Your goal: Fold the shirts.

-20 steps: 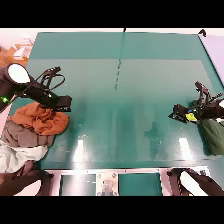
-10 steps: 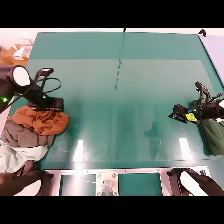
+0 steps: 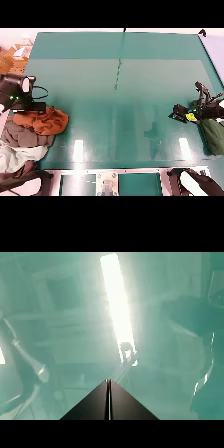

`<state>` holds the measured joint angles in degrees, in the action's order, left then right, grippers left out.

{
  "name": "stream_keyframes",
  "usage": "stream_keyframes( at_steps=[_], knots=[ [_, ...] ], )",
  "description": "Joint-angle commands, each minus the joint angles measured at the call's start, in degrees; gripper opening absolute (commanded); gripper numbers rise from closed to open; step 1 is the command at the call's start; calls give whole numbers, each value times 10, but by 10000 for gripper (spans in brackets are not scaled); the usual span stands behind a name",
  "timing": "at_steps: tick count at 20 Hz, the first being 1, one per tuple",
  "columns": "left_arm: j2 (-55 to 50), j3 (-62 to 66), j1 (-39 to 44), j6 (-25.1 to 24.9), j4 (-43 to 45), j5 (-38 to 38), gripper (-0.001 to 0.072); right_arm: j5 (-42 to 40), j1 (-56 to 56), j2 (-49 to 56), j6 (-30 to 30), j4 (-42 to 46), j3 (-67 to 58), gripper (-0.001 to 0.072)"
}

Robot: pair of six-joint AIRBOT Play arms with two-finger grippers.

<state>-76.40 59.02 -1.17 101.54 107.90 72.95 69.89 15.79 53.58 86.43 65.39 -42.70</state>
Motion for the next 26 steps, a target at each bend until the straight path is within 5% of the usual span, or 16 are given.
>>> stream_keyframes(
  at_steps=[1,2,8,14,21,22,23,25,26],
  knots=[
    [-33,-10,-15,2,21,-34,70,0,0,0,0,0,0,16],
    [-33,-7,-15,-4,21,-35,21,0,0,0,0,0,0,16],
    [-16,119,12,-81,-68,60,20,-12,0,0,0,0,0,16],
    [25,338,210,-90,-159,100,19,-13,0,0,0,0,0,16],
    [-21,366,372,-123,-292,-63,25,-15,0,0,0,0,0,16],
    [-37,366,377,-126,-304,-78,240,-15,0,0,1,0,0,25],
    [-51,366,378,-125,-308,-83,550,-15,0,0,1,0,0,106],
    [-63,366,365,-127,-297,-74,584,-15,0,0,1,0,0,370],
    [-61,367,347,-126,-294,-64,584,-14,0,0,1,0,0,376]
  ],
)
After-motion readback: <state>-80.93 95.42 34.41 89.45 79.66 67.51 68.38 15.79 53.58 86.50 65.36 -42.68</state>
